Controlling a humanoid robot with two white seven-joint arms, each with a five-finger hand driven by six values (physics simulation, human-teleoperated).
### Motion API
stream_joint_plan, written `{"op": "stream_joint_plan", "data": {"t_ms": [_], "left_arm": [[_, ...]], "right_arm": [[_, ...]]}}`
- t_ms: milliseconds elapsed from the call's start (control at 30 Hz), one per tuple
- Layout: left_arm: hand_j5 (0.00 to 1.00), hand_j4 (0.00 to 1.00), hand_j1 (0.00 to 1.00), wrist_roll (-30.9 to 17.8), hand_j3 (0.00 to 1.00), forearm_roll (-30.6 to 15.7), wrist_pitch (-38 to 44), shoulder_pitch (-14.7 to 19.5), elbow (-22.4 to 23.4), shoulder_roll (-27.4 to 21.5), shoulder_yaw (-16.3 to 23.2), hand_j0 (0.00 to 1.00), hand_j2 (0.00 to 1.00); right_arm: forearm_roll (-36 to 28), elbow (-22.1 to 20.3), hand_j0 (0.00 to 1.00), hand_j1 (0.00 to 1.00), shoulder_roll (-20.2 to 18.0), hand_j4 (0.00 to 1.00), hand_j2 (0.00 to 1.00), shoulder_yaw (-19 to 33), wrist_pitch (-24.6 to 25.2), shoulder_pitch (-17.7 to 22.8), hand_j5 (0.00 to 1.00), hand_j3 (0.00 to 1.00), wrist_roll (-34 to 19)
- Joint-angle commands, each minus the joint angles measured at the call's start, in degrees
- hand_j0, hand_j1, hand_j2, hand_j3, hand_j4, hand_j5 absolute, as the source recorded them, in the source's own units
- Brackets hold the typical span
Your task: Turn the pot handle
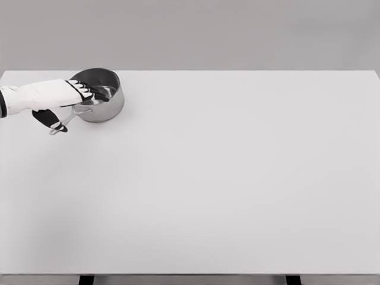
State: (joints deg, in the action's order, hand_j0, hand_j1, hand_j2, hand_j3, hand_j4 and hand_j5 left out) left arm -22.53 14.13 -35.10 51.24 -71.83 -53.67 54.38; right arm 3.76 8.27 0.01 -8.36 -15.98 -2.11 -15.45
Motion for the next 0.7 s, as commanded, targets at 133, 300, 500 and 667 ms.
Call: {"op": "stream_joint_plan", "data": {"t_ms": [133, 300, 500, 667], "left_arm": [[1.00, 1.00, 1.00, 0.0, 1.00, 0.6, 0.1, 0.0, 1.5, -0.1, -1.0, 1.00, 1.00], [1.00, 1.00, 1.00, 0.0, 1.00, 0.7, 0.1, -0.1, 2.4, -0.1, -1.1, 1.00, 1.00], [1.00, 1.00, 1.00, 0.0, 1.00, 0.7, 0.1, -0.1, 2.8, -0.2, -1.8, 1.00, 1.00], [1.00, 1.00, 1.00, 0.0, 1.00, 0.7, 0.1, -0.1, 3.6, -0.2, -1.9, 1.00, 1.00]], "right_arm": [[0.0, 0.0, 1.00, 1.00, 0.0, 1.00, 1.00, 0.0, 0.0, 0.0, 1.00, 1.00, 0.0], [0.0, 0.0, 1.00, 1.00, 0.0, 1.00, 1.00, 0.0, 0.0, 0.0, 1.00, 1.00, 0.0], [0.0, 0.0, 1.00, 1.00, 0.0, 1.00, 1.00, 0.0, 0.0, 0.0, 1.00, 1.00, 0.0], [0.0, 0.0, 1.00, 1.00, 0.0, 1.00, 1.00, 0.0, 0.0, 0.0, 1.00, 1.00, 0.0]]}}
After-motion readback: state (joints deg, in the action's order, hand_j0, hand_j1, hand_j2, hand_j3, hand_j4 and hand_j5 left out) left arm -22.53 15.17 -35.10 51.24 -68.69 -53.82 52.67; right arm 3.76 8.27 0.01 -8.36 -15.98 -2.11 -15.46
